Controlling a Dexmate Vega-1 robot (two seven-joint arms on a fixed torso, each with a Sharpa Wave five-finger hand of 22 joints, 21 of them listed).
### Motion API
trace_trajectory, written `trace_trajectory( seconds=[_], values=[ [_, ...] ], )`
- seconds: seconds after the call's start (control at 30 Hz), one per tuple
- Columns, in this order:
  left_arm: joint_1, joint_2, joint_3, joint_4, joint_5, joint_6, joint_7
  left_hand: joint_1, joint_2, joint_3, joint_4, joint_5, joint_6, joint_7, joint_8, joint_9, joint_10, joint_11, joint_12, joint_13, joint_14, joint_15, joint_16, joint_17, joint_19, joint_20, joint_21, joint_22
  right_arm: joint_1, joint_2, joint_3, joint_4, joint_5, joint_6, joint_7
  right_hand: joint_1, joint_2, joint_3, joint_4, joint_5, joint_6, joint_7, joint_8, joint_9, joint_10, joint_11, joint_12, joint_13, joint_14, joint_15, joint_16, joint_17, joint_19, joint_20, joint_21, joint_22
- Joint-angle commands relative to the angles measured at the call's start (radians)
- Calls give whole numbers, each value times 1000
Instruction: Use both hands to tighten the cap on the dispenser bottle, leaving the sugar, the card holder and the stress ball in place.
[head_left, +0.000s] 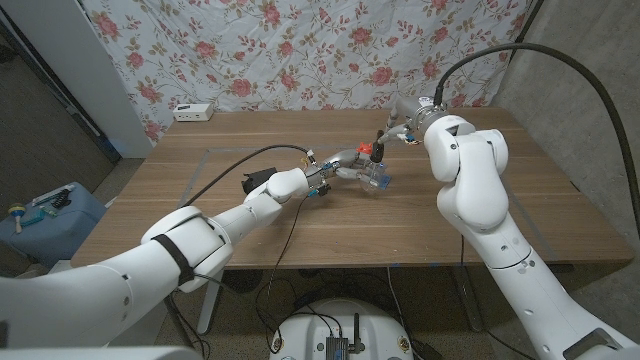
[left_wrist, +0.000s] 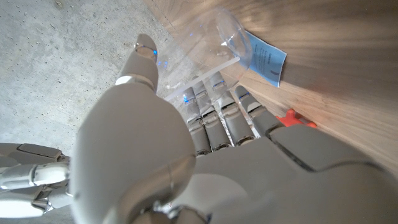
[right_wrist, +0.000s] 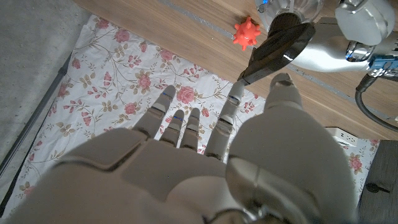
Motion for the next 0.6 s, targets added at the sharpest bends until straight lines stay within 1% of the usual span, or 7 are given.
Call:
trace_trajectory(
  seconds=[0.03, 0.07, 0.1, 0.23, 0.27, 0.37, 0.6],
  values=[
    [-5, -6, 4, 10, 2, -4, 1, -52, 110, 76, 66, 5, 76, -19, 3, 5, 8, 3, 4, 5, 7, -72, 5, 1, 3, -67, 0, 1, 11, -77, 20, -27, 86, 0, 9, 41, 0, 13, -25, 16, -36, -5, -14, 6, -38, -14, 0, 5, -19, 2, 3, 3, -10, 1, 4, 3],
    [-4, -5, 4, 6, 2, -3, 2, -51, 110, 77, 66, 5, 77, -20, 4, 5, 8, 2, 3, 5, 7, -72, 5, 1, 3, -67, 1, 1, 10, -83, 20, -27, 91, 0, 3, 50, -1, 16, -30, 19, -43, -6, -17, 6, -43, -16, 2, 6, -24, 3, 3, 3, -12, 2, 4, 3],
    [-2, -3, 4, 2, 1, -2, 2, -51, 110, 77, 66, 5, 77, -19, 4, 5, 8, 1, 3, 5, 7, -71, 5, 1, 3, -67, 1, 1, 9, -90, 21, -28, 100, 2, -5, 63, -2, 20, -36, 24, -53, -6, -20, 7, -56, -28, 1, 6, -31, 3, 3, 3, -16, 5, 4, 3],
    [4, 4, 4, -16, 3, 6, 4, -50, 110, 77, 65, 5, 79, -19, 4, 5, 9, 2, 4, 5, 6, -72, 4, 0, 3, -67, 1, 1, 6, -115, 24, -26, 133, 3, -30, 108, -12, 32, -51, 43, -83, -6, -30, 7, -99, -43, 1, 6, -54, 11, 4, 2, -31, 11, 3, 3],
    [6, 6, 3, -22, 3, 9, 6, -50, 110, 77, 65, 5, 79, -18, 4, 5, 11, 3, 5, 5, 6, -72, 5, 1, 3, -67, 1, 1, 4, -122, 26, -26, 144, 4, -40, 118, -13, 35, -53, 47, -89, -7, -33, 7, -109, -37, 1, 6, -59, 13, 5, 2, -34, 12, 3, 3],
    [10, 11, 3, -36, 3, 17, 6, -50, 110, 77, 65, 5, 76, -19, 3, 5, 11, 5, 5, 5, 6, -72, 5, 1, 3, -67, 1, 1, -7, -146, 40, -29, 194, 9, -75, 135, -17, 39, -57, 54, -102, -6, -38, 7, -123, -40, 2, 6, -66, 14, 5, 2, -37, 11, 3, 3],
    [11, 14, 4, -48, 6, 22, 5, -50, 111, 78, 66, 5, 79, -20, 4, 5, 8, 3, 4, 6, 6, -71, 5, 1, 2, -67, 1, 1, -34, -203, 57, -29, 284, 15, -188, 225, -30, 62, -66, 89, -131, -7, -50, 4, -175, -69, 4, 4, -92, 16, 6, -1, -63, 11, 1, 2]
  ],
)
